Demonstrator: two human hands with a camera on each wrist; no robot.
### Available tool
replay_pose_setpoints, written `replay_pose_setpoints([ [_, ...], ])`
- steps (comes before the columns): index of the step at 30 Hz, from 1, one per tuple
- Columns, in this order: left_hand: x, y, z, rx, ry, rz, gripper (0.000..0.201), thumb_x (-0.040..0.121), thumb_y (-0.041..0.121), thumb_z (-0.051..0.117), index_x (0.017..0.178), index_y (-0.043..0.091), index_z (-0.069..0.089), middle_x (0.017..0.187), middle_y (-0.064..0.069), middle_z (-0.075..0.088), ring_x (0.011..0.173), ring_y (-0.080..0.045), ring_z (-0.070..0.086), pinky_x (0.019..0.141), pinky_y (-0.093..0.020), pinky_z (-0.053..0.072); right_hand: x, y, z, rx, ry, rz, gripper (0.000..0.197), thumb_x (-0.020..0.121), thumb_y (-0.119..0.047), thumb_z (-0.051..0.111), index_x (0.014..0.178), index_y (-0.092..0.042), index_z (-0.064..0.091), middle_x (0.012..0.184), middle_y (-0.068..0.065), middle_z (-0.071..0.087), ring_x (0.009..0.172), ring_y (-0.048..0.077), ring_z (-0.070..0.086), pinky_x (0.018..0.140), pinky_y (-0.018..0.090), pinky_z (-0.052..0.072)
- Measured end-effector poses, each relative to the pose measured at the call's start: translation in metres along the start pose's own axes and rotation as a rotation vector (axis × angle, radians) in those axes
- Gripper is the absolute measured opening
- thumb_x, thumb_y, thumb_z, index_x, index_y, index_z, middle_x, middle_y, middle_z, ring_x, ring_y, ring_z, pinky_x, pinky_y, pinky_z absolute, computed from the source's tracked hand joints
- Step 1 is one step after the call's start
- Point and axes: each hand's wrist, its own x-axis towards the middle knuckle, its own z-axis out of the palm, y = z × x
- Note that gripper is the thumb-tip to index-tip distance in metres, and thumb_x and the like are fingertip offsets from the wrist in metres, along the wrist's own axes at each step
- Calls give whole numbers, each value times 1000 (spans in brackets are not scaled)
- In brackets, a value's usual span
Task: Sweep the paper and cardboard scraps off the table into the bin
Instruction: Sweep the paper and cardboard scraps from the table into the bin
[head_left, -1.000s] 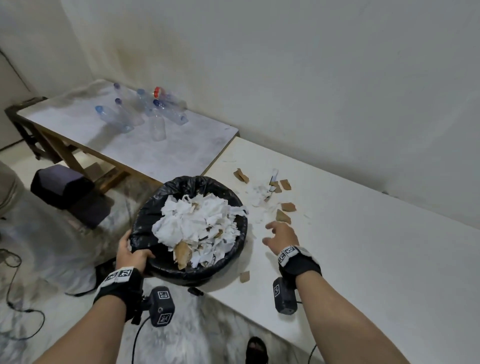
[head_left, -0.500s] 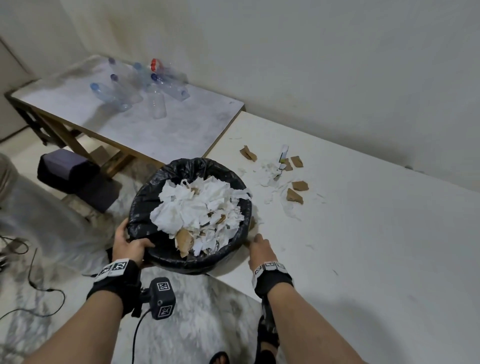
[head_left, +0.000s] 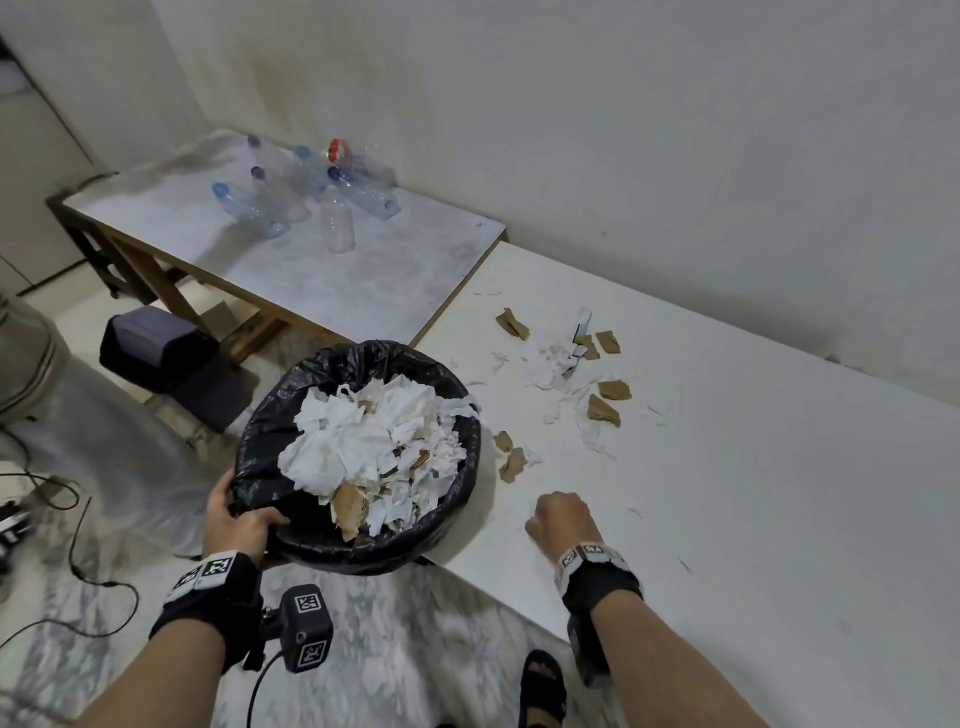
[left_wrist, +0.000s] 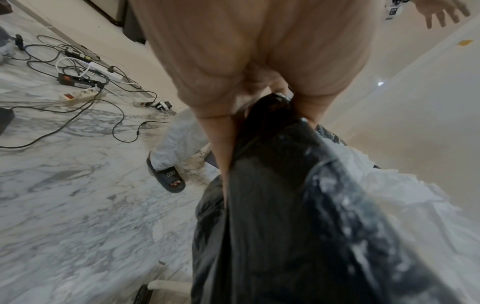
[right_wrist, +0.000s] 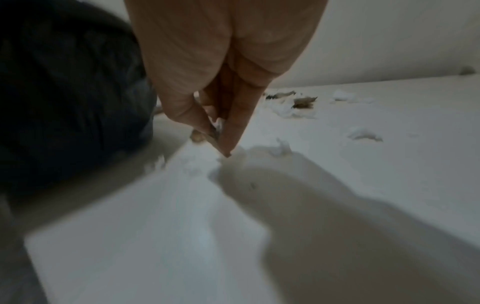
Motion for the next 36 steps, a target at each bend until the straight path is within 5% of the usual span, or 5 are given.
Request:
replay_pose_setpoints([
  [6, 0, -4, -7, 19, 40, 6, 93, 67, -15, 61, 133, 48, 48, 134, -9, 55, 106, -44, 60, 74, -66, 56, -10, -41, -87, 540, 307, -104, 10, 76, -14, 67, 67, -9, 66, 59, 3, 65, 51, 8, 62, 53, 22, 50],
  [16, -12, 10, 1, -28, 65, 25, 94, 68, -17, 59, 141, 40, 43, 130, -1, 56, 104, -41, 61, 72, -63, 57, -18, -163, -102, 447, 99, -490, 23, 81, -19, 66, 103, -24, 65, 103, -6, 68, 91, 11, 62, 85, 27, 51],
  [22, -7, 19, 1, -59, 109, -3, 92, 69, -14, 59, 139, 43, 44, 126, 0, 56, 101, -41, 61, 71, -62, 58, 18, -117, -122, 579, 356, -293, 16, 83, -14, 61, 96, -20, 67, 98, -1, 69, 92, 16, 63, 86, 31, 52],
  [28, 2, 12, 10, -80, 132, -2, 94, 66, -15, 61, 137, 46, 45, 131, -4, 58, 105, -42, 62, 75, -64, 57, 57, -49, -68, 73, -143, -2, 88, 71, -36, 79, 143, -27, 28, 140, 10, 30, 127, 35, 39, 96, 42, 43],
  [36, 4, 13, 24, -98, 143, -6, 93, 68, -18, 56, 138, 42, 47, 132, -8, 58, 106, -44, 62, 74, -64, 57, 81, -35, -20, -61, -259, -55, 116, 61, -42, 82, 148, -33, 6, 152, 6, -3, 140, 40, 7, 105, 50, 35],
])
